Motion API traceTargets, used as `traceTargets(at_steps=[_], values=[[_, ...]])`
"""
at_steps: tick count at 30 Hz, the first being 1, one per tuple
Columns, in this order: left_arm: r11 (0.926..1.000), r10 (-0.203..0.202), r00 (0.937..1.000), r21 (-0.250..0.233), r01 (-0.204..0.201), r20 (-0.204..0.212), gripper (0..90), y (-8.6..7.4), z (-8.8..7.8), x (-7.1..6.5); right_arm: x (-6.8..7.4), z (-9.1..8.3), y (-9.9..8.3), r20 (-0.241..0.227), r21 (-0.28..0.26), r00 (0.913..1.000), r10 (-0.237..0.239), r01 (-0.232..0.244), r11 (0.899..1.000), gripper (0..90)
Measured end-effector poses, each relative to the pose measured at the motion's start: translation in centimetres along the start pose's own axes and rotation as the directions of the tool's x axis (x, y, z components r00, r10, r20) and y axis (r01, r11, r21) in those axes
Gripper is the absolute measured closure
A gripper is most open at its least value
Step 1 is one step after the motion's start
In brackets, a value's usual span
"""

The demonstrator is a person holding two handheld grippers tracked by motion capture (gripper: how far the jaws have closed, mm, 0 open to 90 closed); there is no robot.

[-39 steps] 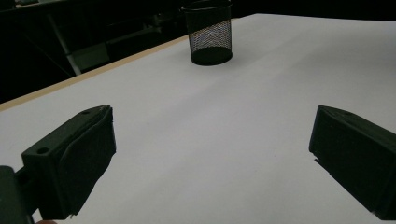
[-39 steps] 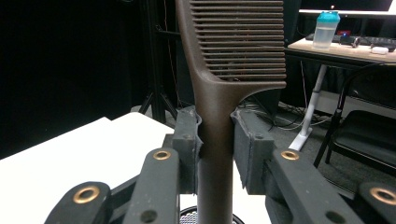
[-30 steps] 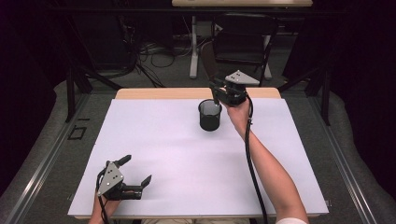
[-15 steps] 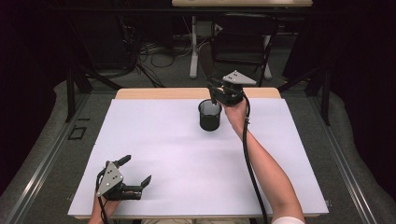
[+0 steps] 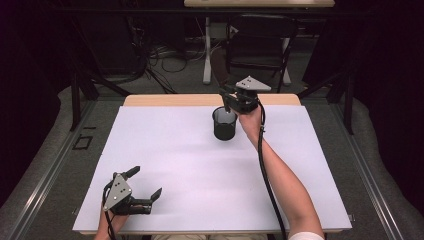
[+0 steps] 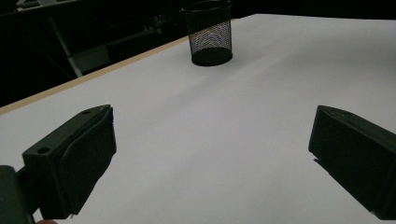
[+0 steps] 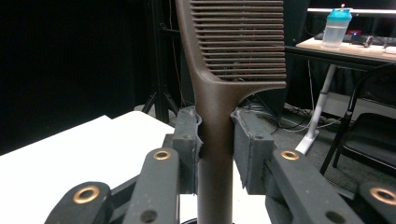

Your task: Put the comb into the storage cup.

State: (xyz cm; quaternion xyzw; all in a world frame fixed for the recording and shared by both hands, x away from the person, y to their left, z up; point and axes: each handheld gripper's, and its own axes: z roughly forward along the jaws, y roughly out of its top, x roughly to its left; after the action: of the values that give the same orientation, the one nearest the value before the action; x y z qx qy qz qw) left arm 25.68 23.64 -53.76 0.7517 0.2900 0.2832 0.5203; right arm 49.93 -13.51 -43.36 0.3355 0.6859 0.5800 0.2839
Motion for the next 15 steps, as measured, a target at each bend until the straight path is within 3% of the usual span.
traceTargets(at_steps=[15], values=[[1.0, 0.004, 1.0, -0.002, -0.004, -0.006, 1.0, 0.01, -0.06, -0.06, -0.35, 0.77, -0.86, -0.001, 0.018, 1.0, 0.009, -0.009, 1.0, 72.5]])
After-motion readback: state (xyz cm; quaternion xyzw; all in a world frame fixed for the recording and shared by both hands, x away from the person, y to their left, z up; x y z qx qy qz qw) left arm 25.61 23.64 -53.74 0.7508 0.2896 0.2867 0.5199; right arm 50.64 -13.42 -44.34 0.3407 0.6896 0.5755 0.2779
